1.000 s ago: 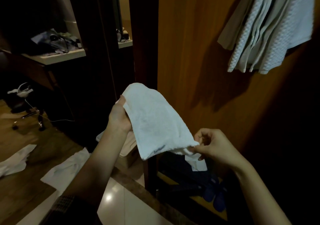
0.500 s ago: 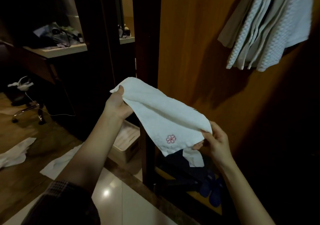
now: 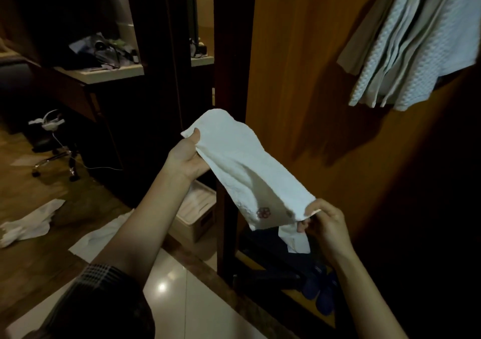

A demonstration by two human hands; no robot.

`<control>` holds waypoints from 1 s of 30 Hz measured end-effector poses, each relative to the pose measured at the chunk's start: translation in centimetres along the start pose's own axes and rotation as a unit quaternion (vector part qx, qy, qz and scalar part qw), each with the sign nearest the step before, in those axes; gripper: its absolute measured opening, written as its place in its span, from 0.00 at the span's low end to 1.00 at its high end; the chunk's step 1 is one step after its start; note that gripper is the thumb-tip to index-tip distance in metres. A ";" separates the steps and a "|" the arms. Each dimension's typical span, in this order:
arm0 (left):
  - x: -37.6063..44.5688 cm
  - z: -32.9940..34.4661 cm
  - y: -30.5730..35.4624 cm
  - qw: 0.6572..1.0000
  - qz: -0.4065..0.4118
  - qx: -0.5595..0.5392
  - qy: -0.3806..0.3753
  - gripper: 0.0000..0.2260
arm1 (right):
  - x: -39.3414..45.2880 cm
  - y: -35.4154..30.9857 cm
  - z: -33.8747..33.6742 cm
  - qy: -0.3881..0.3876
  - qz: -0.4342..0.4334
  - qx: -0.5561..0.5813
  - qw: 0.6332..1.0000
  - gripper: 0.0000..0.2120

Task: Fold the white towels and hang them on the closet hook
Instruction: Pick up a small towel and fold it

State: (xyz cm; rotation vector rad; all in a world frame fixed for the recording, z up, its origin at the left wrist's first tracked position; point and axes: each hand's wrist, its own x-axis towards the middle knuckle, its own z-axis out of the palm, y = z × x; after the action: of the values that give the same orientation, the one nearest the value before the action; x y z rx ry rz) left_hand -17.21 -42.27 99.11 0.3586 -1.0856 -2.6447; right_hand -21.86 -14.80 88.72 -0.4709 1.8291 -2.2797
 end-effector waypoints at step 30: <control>-3.3 2.1 -1.0 0.981 0.084 -0.158 0.077 0.15 | -4.0 0.1 8.8 -0.040 0.065 0.421 0.904 0.11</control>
State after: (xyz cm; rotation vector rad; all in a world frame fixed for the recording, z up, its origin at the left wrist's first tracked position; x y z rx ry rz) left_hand -14.92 -39.08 100.28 0.3783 -0.6053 -2.5338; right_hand -15.04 -21.51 89.81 -0.2646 0.6631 -2.5954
